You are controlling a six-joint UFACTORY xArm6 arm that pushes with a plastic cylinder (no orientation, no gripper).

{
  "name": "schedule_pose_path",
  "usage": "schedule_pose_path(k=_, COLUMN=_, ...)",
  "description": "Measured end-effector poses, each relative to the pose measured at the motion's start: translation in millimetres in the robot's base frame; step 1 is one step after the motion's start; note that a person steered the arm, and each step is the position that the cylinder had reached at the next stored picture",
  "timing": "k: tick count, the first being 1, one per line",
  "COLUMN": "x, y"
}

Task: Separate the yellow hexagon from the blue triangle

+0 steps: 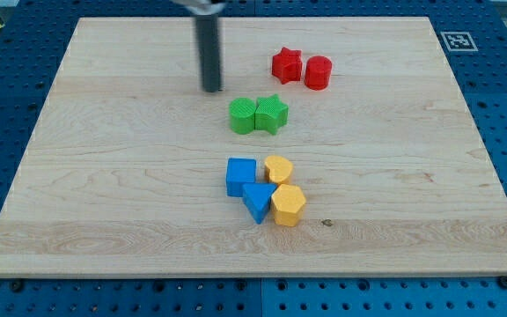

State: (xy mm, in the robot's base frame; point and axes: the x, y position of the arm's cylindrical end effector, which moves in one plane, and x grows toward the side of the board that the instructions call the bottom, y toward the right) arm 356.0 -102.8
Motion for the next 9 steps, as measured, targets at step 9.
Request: schedule_pose_path(k=9, x=223, y=95)
